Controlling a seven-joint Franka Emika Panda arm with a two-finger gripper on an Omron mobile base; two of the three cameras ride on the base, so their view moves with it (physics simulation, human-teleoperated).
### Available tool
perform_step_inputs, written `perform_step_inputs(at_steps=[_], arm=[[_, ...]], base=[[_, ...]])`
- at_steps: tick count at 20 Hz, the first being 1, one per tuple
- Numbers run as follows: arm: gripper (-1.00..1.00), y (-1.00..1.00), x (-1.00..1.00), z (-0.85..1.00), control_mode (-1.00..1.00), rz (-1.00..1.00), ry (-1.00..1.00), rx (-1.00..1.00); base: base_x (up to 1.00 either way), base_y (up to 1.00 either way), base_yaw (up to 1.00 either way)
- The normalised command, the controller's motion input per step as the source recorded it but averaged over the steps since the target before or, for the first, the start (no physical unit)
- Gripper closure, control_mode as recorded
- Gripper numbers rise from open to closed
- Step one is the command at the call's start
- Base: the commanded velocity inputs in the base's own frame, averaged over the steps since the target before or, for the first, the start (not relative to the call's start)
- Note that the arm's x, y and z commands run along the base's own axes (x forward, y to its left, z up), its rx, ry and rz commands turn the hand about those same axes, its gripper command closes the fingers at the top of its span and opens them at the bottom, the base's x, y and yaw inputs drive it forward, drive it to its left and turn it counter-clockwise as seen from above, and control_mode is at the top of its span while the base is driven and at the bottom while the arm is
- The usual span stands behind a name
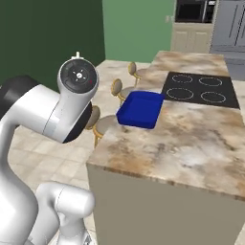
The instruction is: There is a tray on the dining counter. Grab the cup, mug, and pitcher and place them on the tray. The pitcher may be placed next to the tray if it cannot fit the tray.
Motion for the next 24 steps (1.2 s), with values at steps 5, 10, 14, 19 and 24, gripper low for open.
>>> perform_step_inputs(at_steps=[5,10,14,19,24], arm=[[1.00,0.00,0.00,0.00,1.00,0.00,0.00,0.00],[1.00,0.00,0.00,0.00,1.00,0.00,0.00,0.00],[1.00,0.00,0.00,0.00,1.00,0.00,0.00,0.00],[1.00,0.00,0.00,0.00,1.00,0.00,0.00,0.00],[1.00,0.00,0.00,0.00,1.00,0.00,0.00,0.00]], base=[[0.48,1.00,-0.15],[0.46,0.99,-0.26],[0.44,0.85,-0.39],[0.46,0.71,-0.53],[0.53,0.41,-0.61]])
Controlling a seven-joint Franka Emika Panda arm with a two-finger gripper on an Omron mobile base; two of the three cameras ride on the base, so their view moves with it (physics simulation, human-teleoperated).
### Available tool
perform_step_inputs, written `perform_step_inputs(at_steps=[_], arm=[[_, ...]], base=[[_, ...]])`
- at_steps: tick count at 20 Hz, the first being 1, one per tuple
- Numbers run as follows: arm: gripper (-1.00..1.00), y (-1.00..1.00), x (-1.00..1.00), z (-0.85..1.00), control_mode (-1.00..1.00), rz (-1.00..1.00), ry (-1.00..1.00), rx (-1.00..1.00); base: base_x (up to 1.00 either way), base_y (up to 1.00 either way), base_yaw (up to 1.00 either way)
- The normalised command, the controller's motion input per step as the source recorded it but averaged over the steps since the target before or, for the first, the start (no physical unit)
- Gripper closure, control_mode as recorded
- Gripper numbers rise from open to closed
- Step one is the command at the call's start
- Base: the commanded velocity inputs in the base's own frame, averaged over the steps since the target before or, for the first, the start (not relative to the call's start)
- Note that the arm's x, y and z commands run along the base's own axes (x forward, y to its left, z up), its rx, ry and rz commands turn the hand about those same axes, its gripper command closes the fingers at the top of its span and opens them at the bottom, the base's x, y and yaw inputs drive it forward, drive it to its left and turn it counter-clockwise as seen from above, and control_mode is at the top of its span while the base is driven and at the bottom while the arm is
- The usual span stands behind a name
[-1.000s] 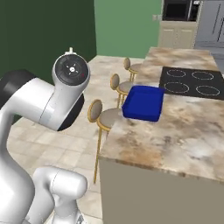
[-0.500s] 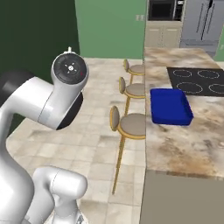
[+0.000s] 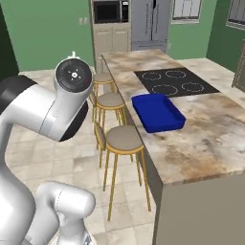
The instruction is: There is a tray on the dining counter. Grab the cup, mug, and pitcher and place them on the tray. The pitcher may be placed next to the tray if it cannot fit the tray.
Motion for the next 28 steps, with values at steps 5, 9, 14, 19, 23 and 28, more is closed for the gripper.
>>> perform_step_inputs(at_steps=[5,9,14,19,23,28], arm=[[1.00,0.00,0.00,0.00,1.00,0.00,0.00,0.00],[1.00,0.00,0.00,0.00,1.00,0.00,0.00,0.00],[1.00,0.00,0.00,0.00,1.00,0.00,0.00,0.00],[1.00,0.00,0.00,0.00,1.00,0.00,0.00,0.00],[1.00,0.00,0.00,0.00,1.00,0.00,0.00,0.00],[1.00,0.00,0.00,0.00,1.00,0.00,0.00,0.00]], base=[[0.63,0.16,-0.57],[0.72,0.00,-0.47],[0.63,0.07,-0.35],[0.67,0.11,-0.26],[0.59,0.16,-0.25],[0.55,0.06,-0.15]])
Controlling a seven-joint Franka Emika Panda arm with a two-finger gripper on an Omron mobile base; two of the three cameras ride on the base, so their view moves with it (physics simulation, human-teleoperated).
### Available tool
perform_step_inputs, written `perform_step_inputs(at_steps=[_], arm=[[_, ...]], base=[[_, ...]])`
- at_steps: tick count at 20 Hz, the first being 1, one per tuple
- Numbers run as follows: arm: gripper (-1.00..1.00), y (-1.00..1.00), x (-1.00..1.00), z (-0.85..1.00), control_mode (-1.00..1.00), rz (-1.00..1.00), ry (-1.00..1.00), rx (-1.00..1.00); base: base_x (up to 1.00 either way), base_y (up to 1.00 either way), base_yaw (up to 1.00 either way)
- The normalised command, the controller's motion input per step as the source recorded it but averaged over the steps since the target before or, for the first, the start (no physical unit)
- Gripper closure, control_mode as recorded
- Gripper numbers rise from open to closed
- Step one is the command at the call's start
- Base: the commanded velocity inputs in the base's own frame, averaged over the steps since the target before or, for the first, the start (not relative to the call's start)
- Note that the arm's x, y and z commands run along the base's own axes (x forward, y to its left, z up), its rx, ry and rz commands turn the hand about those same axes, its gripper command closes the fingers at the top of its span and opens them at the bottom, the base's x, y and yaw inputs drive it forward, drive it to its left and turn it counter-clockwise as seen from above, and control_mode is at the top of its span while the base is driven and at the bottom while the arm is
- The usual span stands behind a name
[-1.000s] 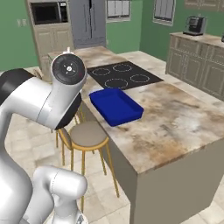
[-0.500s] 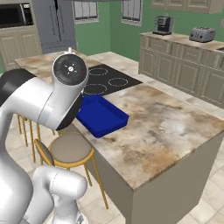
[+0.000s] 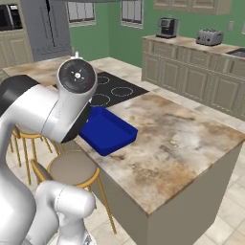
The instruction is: There is a tray on the dining counter. Grab the cup, mug, and pitcher and place them on the tray. The pitcher may be placed next to the tray if it cannot fit the tray.
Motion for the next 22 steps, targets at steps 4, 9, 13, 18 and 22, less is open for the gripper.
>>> perform_step_inputs(at_steps=[4,9,13,18,22], arm=[[1.00,0.00,0.00,0.00,1.00,0.00,0.00,0.00],[1.00,0.00,0.00,0.00,1.00,0.00,0.00,0.00],[1.00,0.01,0.23,0.00,-1.00,-0.02,0.01,0.00],[1.00,0.36,0.79,-0.11,-1.00,0.00,0.19,-0.09],[1.00,0.48,0.87,-0.34,-1.00,0.00,0.26,-0.14]], base=[[0.56,0.00,-0.07],[0.12,0.00,0.00],[0.00,0.00,0.00],[0.00,0.00,0.00],[0.00,0.00,0.00]])
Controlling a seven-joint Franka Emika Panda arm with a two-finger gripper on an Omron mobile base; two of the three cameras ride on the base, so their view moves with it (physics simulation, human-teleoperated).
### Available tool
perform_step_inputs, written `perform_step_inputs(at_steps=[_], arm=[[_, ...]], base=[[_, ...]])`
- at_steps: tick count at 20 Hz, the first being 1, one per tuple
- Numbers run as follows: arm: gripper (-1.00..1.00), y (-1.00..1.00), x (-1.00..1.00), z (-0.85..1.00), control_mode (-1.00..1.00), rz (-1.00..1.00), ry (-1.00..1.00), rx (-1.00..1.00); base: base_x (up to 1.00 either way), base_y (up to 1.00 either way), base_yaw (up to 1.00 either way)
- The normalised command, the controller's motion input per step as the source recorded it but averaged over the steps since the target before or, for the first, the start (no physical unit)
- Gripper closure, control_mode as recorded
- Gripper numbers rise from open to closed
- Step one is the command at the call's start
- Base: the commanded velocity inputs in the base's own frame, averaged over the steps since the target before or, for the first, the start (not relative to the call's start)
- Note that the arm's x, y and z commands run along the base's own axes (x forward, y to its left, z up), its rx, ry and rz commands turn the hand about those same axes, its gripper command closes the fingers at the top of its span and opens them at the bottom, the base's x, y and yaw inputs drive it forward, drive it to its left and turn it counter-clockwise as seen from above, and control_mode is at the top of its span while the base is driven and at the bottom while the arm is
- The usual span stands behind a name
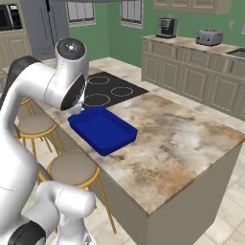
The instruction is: There is a tray on the dining counter. Grab the cup, mug, and pitcher and place them on the tray. The pitcher may be placed next to the tray if it cannot fit the tray.
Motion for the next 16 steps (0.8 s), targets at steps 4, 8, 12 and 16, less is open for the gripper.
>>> perform_step_inputs(at_steps=[4,8,12,16], arm=[[1.00,0.17,0.70,-0.24,-1.00,0.00,0.17,-0.07],[1.00,0.01,0.66,-0.16,-1.00,0.00,0.10,-0.01],[1.00,0.04,0.59,-0.40,-1.00,0.00,0.09,0.00],[1.00,0.20,0.46,-0.62,-1.00,0.00,0.04,0.00]], base=[[0.00,0.00,0.00],[0.00,0.00,0.00],[0.00,0.00,0.00],[0.00,0.00,0.00]])
